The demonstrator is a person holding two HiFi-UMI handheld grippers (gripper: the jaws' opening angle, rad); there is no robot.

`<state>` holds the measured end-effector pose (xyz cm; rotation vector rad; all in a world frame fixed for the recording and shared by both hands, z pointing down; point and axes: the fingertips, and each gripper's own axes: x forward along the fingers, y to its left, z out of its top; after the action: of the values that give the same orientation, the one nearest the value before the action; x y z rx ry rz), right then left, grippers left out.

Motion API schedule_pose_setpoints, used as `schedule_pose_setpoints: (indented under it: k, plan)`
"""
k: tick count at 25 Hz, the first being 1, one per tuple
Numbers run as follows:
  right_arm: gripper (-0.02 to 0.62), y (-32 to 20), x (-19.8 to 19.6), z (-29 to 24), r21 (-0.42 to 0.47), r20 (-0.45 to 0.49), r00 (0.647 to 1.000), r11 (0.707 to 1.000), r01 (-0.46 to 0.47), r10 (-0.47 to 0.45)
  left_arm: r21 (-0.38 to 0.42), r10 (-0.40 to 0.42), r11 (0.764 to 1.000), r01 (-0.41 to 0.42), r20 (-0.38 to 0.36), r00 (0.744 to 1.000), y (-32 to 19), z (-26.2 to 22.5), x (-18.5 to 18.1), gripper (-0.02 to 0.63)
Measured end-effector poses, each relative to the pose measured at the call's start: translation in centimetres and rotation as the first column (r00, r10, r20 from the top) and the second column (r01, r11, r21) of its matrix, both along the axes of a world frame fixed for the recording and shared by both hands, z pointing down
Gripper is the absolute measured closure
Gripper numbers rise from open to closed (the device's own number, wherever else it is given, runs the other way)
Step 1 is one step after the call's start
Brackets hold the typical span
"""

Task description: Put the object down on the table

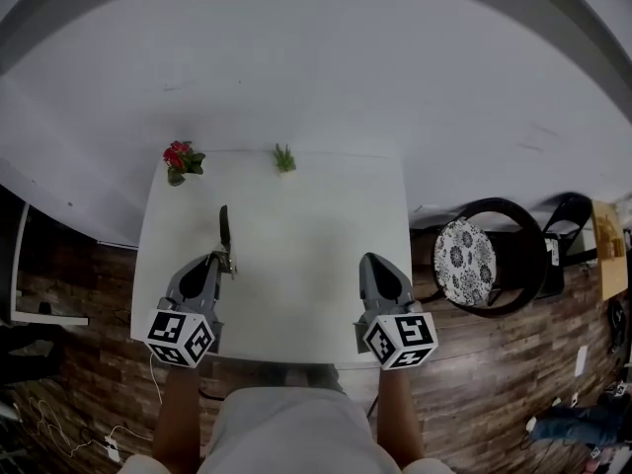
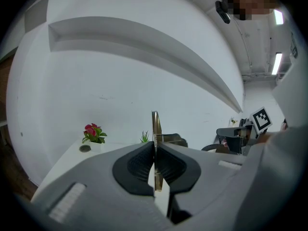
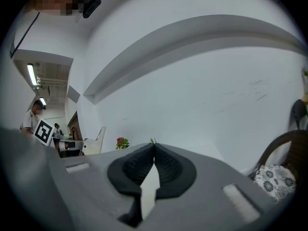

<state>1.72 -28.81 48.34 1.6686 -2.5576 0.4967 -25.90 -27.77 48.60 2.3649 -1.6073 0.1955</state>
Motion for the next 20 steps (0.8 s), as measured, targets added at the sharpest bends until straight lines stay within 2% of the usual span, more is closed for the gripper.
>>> schedule_pose_setpoints:
  k: [5, 12, 20]
  plan:
    - [0.592, 0.0, 0.0, -0.6, 0.025, 0.002, 1.000, 1.000, 0.011, -0.011, -0.022, 0.007, 1.000, -0.006, 0.025, 1.000, -0.5, 1.1, 0.2, 0.597]
    - [0.592, 0.1, 0.5, -1.1, 0.046, 0.005, 1.000, 0.999, 0.018, -0.018, -0.104, 0.003, 0.995, 0.001, 0.040, 0.999, -0.7, 3.6, 0.7, 0.597]
    - [0.592, 0.2, 0.8, -1.3, 0.059, 0.025, 0.999, 0.998, 0.020, -0.021, -0.166, 0.057, 0.985, -0.041, 0.094, 0.994, -1.4, 6.1, 1.9, 0.597]
